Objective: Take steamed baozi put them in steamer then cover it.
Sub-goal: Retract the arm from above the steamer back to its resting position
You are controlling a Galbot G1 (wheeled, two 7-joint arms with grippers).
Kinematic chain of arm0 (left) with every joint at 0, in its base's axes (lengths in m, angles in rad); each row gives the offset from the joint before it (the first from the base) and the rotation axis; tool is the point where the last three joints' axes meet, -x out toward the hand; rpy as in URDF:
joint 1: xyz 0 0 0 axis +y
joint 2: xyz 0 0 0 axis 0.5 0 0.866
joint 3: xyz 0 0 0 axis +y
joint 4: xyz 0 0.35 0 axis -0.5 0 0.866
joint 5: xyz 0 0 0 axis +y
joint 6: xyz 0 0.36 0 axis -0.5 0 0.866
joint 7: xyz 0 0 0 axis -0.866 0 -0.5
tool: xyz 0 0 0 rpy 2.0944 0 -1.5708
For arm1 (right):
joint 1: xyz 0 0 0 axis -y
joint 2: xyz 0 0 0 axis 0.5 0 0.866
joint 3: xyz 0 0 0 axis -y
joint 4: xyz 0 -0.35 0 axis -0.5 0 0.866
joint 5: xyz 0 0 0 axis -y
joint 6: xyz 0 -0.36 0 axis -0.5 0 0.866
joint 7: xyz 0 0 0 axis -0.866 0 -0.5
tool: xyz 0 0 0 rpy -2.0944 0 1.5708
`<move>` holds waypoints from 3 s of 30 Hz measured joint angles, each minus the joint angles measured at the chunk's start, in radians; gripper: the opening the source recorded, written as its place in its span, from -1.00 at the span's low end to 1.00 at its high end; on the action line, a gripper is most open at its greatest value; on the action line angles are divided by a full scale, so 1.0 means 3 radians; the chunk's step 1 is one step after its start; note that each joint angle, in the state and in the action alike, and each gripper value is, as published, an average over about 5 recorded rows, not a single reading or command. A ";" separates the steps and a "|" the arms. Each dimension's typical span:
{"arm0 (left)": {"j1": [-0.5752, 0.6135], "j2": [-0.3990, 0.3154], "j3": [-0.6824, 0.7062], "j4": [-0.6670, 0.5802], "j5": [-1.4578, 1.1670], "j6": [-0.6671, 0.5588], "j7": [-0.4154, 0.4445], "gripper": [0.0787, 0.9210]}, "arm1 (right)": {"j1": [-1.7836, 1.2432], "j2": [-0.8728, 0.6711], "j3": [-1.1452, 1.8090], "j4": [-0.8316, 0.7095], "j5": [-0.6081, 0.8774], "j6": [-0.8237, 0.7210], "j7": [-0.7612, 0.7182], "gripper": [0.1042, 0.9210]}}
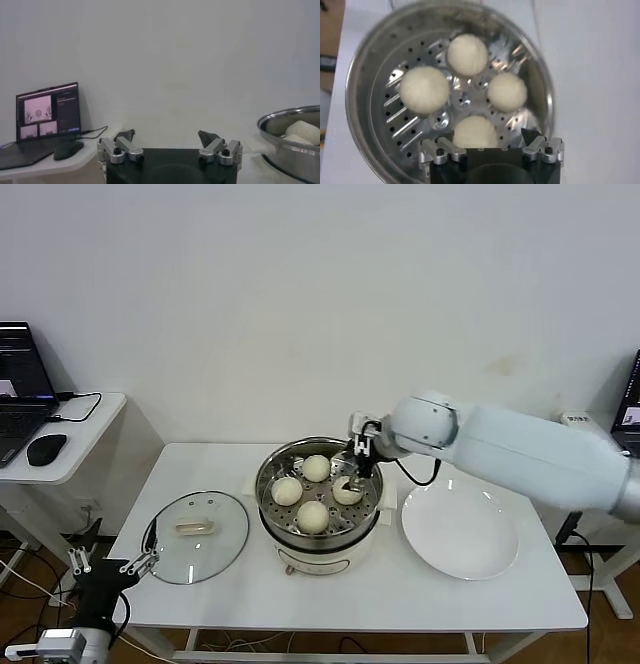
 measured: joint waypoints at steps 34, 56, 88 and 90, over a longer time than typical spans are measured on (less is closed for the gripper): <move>-0.0388 0.0138 0.0300 0.0699 0.2303 -0.0078 -0.0240 0.77 | -0.6043 0.1348 0.5719 0.0891 -0.1178 0.2472 0.1067 0.76; -0.1197 0.0401 0.0674 0.1899 0.4664 -0.0222 -0.0087 0.77 | -0.6823 0.2127 0.6940 0.1068 -0.1335 0.2607 0.1401 0.76; -0.2232 0.0305 0.1121 0.3004 0.4857 -0.0308 -0.0147 0.77 | -0.6950 0.2390 0.7047 0.1033 -0.1520 0.2706 0.1427 0.76; -0.2261 0.0297 0.1131 0.3035 0.4840 -0.0307 -0.0146 0.77 | -0.6951 0.2393 0.7039 0.1029 -0.1530 0.2709 0.1427 0.76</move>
